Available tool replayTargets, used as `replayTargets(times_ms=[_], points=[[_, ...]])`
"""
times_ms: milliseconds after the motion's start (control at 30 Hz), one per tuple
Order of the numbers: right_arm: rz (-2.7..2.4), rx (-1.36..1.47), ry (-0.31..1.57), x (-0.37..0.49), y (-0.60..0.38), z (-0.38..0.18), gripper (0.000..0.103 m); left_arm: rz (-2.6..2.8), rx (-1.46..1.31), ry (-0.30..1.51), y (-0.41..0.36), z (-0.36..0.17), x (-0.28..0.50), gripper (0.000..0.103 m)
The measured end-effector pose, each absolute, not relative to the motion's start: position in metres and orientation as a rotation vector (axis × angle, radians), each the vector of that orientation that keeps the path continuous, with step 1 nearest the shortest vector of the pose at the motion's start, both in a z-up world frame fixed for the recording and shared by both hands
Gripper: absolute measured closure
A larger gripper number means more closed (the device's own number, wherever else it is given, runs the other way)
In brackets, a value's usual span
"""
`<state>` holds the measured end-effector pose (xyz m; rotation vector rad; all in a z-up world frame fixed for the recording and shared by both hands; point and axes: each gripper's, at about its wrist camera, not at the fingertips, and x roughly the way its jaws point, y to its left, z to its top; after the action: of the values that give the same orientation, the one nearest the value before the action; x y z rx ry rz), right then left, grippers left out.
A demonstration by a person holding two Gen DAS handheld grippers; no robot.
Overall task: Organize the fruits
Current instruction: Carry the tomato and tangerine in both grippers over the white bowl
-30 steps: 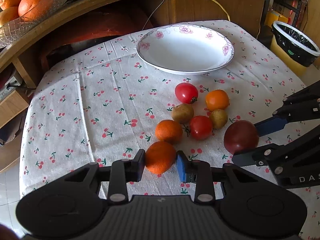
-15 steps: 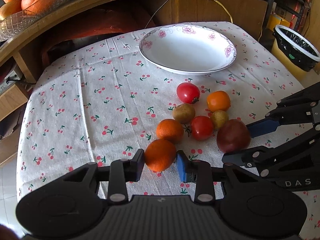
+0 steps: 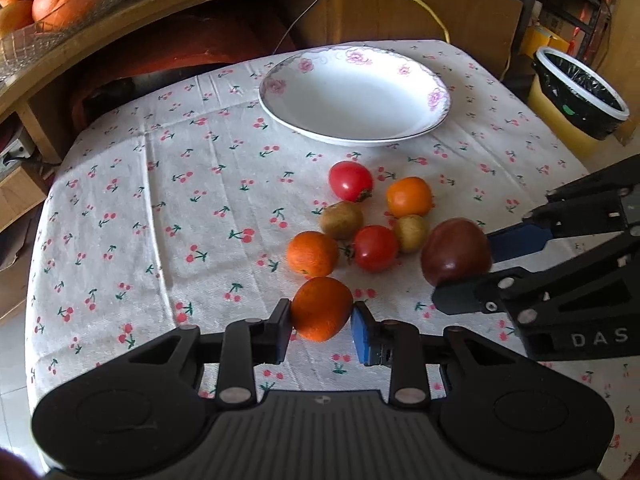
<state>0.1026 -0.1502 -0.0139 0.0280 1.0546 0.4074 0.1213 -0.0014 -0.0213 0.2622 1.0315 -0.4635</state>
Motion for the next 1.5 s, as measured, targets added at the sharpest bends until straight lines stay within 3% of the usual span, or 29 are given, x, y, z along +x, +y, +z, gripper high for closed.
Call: replayTargets(times_ms=[833,1500], points=[[0.281,0.091,0.922,0.149,-0.196,0.023,0.069,-0.448,0.279,0.894,-0.054,0.021,0.171,0.065],[0.274,0.067,0.92,0.199,-0.206,-0.003,0.069,-0.401,0.297,0.915,-0.07,-0.008,0.221,0.066]])
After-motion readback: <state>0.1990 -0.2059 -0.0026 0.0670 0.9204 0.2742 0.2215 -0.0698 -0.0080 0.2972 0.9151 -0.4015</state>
